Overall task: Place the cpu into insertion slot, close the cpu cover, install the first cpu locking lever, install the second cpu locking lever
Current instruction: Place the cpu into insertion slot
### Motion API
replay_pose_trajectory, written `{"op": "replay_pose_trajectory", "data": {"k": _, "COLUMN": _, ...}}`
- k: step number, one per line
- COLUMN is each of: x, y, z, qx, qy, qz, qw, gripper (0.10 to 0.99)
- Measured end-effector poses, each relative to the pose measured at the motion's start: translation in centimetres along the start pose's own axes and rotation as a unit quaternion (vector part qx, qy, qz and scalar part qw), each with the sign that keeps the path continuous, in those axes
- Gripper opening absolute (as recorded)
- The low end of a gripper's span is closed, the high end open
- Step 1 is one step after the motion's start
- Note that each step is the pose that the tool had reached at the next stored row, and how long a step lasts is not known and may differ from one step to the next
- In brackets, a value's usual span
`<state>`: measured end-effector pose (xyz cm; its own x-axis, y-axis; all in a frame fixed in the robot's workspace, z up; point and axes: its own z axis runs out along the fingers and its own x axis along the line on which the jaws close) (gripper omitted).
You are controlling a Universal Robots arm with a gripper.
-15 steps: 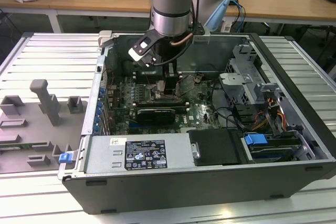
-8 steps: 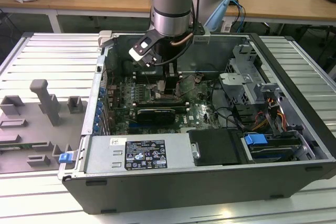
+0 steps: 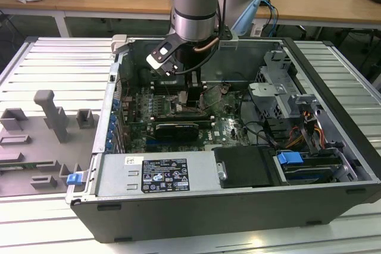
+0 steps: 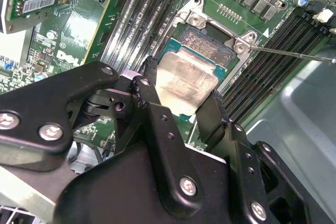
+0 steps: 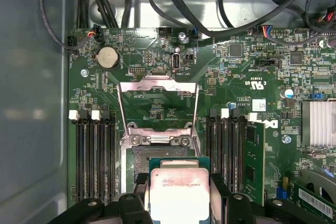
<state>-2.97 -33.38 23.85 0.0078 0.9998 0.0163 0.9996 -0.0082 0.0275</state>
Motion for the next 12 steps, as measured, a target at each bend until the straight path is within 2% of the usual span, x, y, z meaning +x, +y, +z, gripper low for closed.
{"op": "replay_pose_trajectory", "data": {"k": 6, "x": 0.17, "y": 0.02, "z": 0.16, "qx": 0.0000, "qy": 0.0000, "qz": 0.000, "qw": 1.0000, "gripper": 0.541}}
{"op": "replay_pose_trajectory", "data": {"k": 12, "x": 0.80, "y": -0.12, "z": 0.88, "qx": 0.0002, "qy": 0.0000, "qz": 0.000, "qw": 1.0000, "gripper": 0.541}}
